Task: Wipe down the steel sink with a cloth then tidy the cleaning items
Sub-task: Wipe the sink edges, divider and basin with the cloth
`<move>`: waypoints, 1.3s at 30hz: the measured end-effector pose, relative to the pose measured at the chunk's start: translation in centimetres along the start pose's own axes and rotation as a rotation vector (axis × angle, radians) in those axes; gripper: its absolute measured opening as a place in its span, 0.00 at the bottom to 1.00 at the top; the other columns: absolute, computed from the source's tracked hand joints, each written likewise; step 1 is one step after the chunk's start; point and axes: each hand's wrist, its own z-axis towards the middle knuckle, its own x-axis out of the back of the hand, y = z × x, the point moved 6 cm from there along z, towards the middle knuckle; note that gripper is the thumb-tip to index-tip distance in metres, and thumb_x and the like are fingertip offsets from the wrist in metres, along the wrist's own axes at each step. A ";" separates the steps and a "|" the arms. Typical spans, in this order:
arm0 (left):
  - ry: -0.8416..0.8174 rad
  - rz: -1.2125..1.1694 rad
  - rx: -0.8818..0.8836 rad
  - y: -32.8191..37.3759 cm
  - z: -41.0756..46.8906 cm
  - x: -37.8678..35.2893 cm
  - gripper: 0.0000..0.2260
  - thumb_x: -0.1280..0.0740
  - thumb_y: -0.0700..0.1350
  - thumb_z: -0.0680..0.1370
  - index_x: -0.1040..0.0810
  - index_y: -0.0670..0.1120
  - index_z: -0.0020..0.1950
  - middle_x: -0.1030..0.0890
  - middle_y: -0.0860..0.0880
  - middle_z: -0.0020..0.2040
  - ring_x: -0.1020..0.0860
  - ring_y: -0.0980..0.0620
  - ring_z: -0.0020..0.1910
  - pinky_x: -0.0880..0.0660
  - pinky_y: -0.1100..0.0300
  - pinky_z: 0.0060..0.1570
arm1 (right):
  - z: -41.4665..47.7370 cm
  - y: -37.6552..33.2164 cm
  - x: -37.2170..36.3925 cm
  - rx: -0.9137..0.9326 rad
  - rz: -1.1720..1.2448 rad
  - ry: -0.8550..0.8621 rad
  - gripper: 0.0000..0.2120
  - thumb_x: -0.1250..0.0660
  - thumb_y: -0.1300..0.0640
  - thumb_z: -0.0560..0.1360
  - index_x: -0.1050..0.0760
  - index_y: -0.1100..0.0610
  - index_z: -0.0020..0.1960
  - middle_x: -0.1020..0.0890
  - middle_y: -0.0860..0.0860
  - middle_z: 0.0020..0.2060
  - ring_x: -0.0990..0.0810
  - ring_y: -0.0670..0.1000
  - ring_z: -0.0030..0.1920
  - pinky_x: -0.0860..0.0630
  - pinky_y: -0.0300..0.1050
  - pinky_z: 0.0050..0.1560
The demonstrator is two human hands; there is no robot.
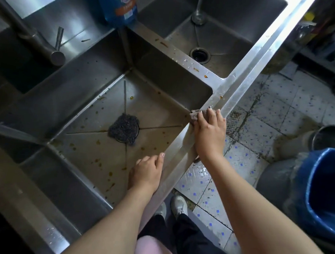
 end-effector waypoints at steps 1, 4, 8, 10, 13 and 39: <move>-0.005 -0.005 0.002 0.0 0.0 0.0 0.22 0.53 0.56 0.81 0.23 0.49 0.59 0.22 0.45 0.57 0.27 0.44 0.57 0.32 0.54 0.53 | 0.5 0.2 0.1 -0.013 -0.007 0.009 0.21 0.48 0.48 0.80 0.29 0.55 0.68 0.35 0.57 0.72 0.44 0.60 0.74 0.52 0.53 0.73; -0.013 -0.014 0.010 0.0 0.0 0.0 0.23 0.54 0.56 0.81 0.23 0.49 0.60 0.22 0.45 0.58 0.27 0.44 0.57 0.31 0.54 0.54 | 0.9 0.2 0.6 -0.018 -0.004 0.031 0.22 0.48 0.48 0.79 0.29 0.56 0.67 0.35 0.58 0.71 0.44 0.60 0.74 0.50 0.54 0.73; -0.020 -0.018 0.024 0.0 -0.2 0.2 0.23 0.54 0.57 0.81 0.24 0.50 0.61 0.23 0.46 0.58 0.27 0.44 0.57 0.30 0.54 0.53 | -1.0 -0.5 0.5 -0.017 -0.004 -0.003 0.19 0.46 0.51 0.81 0.32 0.54 0.70 0.40 0.56 0.74 0.47 0.59 0.75 0.53 0.52 0.74; -0.011 -0.019 0.026 0.1 -0.3 0.3 0.24 0.54 0.57 0.81 0.24 0.49 0.60 0.23 0.46 0.58 0.27 0.44 0.57 0.30 0.54 0.53 | -3.3 -1.7 0.3 0.017 0.036 0.052 0.18 0.43 0.52 0.79 0.26 0.57 0.65 0.33 0.59 0.70 0.40 0.63 0.72 0.44 0.57 0.72; -0.009 -0.012 0.031 0.2 -0.3 0.4 0.23 0.54 0.56 0.81 0.24 0.48 0.61 0.24 0.46 0.60 0.27 0.44 0.58 0.31 0.54 0.54 | -7.1 -3.5 -0.9 0.089 0.057 0.079 0.18 0.43 0.52 0.76 0.22 0.58 0.59 0.26 0.59 0.64 0.32 0.64 0.67 0.33 0.60 0.66; 0.036 -0.101 0.016 -0.4 0.4 -0.3 0.22 0.52 0.58 0.80 0.23 0.49 0.59 0.28 0.46 0.61 0.26 0.43 0.56 0.30 0.53 0.55 | -1.7 -1.2 0.8 -0.050 -0.020 -0.059 0.22 0.50 0.48 0.81 0.39 0.52 0.73 0.48 0.55 0.76 0.55 0.58 0.75 0.61 0.54 0.73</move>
